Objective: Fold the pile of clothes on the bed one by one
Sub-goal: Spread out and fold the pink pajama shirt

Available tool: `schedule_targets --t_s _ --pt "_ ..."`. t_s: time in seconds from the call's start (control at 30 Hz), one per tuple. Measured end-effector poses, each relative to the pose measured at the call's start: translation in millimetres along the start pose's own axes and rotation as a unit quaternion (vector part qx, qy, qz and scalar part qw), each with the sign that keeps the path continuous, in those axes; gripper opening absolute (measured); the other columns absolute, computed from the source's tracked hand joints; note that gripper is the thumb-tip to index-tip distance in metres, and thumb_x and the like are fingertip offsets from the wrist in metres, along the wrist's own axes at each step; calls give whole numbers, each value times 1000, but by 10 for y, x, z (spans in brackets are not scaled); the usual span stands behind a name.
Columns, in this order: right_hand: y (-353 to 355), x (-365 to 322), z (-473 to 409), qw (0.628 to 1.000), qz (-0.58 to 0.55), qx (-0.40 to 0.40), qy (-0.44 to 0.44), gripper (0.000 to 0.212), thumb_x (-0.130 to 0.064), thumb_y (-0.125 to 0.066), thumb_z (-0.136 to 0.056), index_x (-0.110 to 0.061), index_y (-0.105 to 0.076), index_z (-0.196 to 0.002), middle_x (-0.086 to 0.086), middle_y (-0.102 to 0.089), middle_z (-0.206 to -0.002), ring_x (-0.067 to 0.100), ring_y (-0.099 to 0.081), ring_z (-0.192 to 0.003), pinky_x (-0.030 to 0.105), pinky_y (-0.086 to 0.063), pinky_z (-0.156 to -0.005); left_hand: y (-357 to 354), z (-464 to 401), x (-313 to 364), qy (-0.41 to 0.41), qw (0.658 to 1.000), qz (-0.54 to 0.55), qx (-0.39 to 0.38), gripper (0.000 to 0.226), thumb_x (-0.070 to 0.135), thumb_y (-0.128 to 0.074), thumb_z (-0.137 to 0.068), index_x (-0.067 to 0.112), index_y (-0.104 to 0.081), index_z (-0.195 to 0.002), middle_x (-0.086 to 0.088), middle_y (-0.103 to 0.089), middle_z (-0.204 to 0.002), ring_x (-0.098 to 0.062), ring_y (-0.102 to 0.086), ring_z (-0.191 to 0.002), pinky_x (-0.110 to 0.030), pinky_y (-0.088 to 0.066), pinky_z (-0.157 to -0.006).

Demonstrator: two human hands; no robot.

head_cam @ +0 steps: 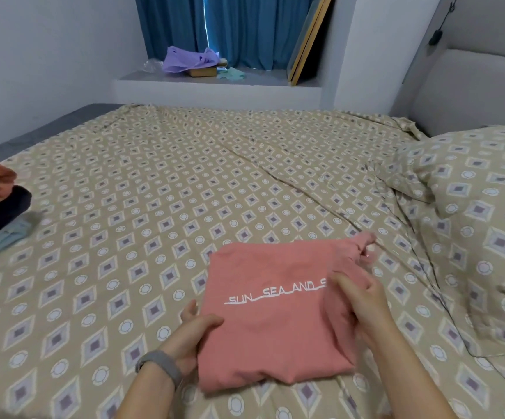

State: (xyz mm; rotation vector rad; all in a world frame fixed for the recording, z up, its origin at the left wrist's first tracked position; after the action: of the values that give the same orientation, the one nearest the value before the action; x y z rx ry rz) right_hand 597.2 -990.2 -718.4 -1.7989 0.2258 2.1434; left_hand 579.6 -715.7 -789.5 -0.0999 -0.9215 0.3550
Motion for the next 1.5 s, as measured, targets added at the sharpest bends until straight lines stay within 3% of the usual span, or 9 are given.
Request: schedule_targets --t_s 0.17,0.4,0.57,0.73,0.83,1.0,1.13,1.3,1.5 --pt "-848 -14 91 952 197 -186 144 24 -15 -72 -72 -15 -51 -61 -34 -56 -94 -5 -48 -116 21 -41 -87 -73 -64 122 6 996 62 -57 21 14 -51 -95 14 -60 -114 -10 -63 -109 -20 -62 -85 -34 -49 -71" --pt "-1502 651 610 675 593 -407 162 14 -34 -59 -82 -34 -46 -87 1 -3 -164 30 -4 -150 64 1 -112 -59 -72 172 44 988 62 -136 49 52 -52 -86 11 -75 -71 -12 -71 -79 -21 -69 -70 -28 -53 -68" --pt "-1346 383 517 795 371 -473 82 16 -38 -73 -81 -25 -66 -85 -3 -67 -115 10 -59 -110 42 -43 -104 64 -118 98 4 988 -151 18 53 46 -79 -61 5 -69 -93 -8 -70 -76 -17 -65 -65 -21 -49 -59" --pt "-801 129 -194 935 275 -155 158 19 -9 -70 -84 -28 -67 -81 -15 -69 -83 8 -67 -82 38 -54 -81 130 -72 143 -154 892 -376 199 58 48 -80 -57 18 -56 -100 -1 -46 -114 -20 -60 -96 -31 -51 -89" --pt "-577 169 -476 910 366 -31 192 24 -15 -71 -81 -34 -66 -95 -15 -68 -102 12 -61 -101 27 -43 -85 63 3 232 -284 819 -441 231 45 51 -76 -64 27 -59 -98 3 -36 -107 -22 -51 -109 -31 -44 -92" --pt "-652 417 -687 876 420 -185 146 75 -57 -67 -61 -43 -48 -132 5 -46 -141 23 -38 -133 40 -30 -114 -47 -140 126 -226 779 -562 164 59 77 -54 -58 18 -50 -61 -7 -55 -83 -26 -55 -89 -32 -45 -73" --pt "-648 498 -674 847 428 -299 102 85 -45 -81 -66 -59 -29 -132 1 -16 -154 17 -17 -145 31 -22 -115 -57 -178 209 -265 858 -418 139 37 33 -69 -83 11 -56 -57 3 -48 -53 -18 -48 -57 -29 -38 -55" --pt "-450 419 -753 896 371 -231 76 46 -70 -63 -71 -35 -52 -97 -4 -64 -112 16 -61 -99 32 -47 -85 201 -175 256 -116 983 -52 136 30 19 -52 -98 7 -53 -70 -8 -51 -66 -17 -42 -62 -30 -32 -58" --pt "-506 510 -691 890 383 -228 100 40 -31 -71 -85 -28 -40 -109 -8 -54 -104 13 -53 -93 20 -41 -76 252 -158 257 -107 857 -472 175 45 35 -46 -98 6 -52 -64 -17 -65 -70 -32 -62 -70 -34 -46 -65"
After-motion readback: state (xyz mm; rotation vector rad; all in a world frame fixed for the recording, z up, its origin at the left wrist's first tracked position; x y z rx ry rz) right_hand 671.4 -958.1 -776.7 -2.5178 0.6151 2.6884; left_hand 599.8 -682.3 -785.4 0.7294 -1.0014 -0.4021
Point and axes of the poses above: each hand's wrist, its own z-axis away from the middle knuckle, its own y-axis out of the back of the hand, x = y × z, the point moved 3 cm from there along -z, towards the middle knuckle
